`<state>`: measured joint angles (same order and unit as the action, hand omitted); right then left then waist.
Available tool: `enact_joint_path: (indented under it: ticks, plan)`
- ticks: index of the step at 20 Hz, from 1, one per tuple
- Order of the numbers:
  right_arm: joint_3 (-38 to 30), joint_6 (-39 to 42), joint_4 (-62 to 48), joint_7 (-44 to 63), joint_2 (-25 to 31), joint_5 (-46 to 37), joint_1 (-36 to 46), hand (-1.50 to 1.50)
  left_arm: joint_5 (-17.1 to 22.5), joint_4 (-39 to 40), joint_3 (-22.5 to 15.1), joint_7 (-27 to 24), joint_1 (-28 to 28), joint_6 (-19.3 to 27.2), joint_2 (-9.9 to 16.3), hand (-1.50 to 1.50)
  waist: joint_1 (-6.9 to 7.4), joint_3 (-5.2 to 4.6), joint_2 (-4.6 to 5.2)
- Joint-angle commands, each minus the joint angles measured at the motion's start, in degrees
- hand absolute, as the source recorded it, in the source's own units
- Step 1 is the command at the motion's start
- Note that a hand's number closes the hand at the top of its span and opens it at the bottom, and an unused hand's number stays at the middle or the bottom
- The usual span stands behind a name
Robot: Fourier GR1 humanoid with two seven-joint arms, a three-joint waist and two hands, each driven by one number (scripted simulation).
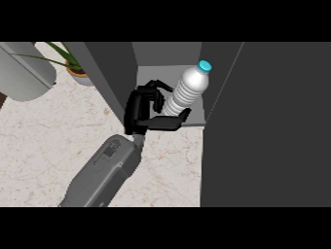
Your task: Pick up the bottled water, place it into the cabinet and close the cabinet
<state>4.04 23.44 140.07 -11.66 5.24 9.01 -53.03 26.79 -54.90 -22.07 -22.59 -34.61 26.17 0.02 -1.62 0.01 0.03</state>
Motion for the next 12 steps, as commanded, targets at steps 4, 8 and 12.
enact_joint_path:
  ticks: [4, 8, 12]
  plan:
    - [-0.56, 0.09, 5.36, 3.94, -0.31, 7.60, -0.55, -1.50, 2.84, 11.61, 1.74, 2.39, -11.44, 3.34, -0.02, 1.50, -0.38, -0.05, 0.42]
    - [-2.78, 1.81, 2.92, 1.38, 0.65, 6.57, 1.10, -1.50, 5.80, 19.32, 1.30, 1.10, -17.35, 7.28, -0.02, 1.50, -1.70, -0.04, 0.70]
    - [-3.65, 2.26, 1.35, 0.26, 0.45, 6.40, 1.08, -1.50, -0.51, 27.94, 1.33, 2.02, -22.71, 7.68, -0.01, 1.50, -1.67, 0.02, 0.66]
